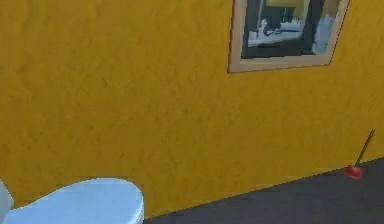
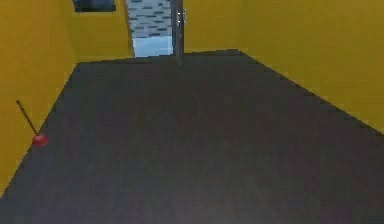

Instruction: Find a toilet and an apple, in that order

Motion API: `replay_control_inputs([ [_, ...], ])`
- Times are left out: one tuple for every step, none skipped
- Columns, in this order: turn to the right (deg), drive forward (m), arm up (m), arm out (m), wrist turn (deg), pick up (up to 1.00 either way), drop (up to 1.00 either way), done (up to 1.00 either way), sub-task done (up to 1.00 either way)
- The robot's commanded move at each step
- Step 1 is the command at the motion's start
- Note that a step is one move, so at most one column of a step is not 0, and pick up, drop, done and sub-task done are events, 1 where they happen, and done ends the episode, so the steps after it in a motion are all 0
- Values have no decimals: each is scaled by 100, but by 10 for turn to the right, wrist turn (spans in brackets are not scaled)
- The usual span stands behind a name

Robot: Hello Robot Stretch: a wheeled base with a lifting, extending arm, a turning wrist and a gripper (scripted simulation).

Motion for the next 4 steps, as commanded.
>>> replay_control_inputs([
  [450, 0, 0, 0, 0, 0, 0, 0, 0],
  [450, 0, 0, 0, 0, 0, 0, 0, 0],
  [420, 0, 0, 0, 0, 0, 0, 0, 0],
  [0, 55, 0, 0, 0, 0, 0, 0, 0],
])
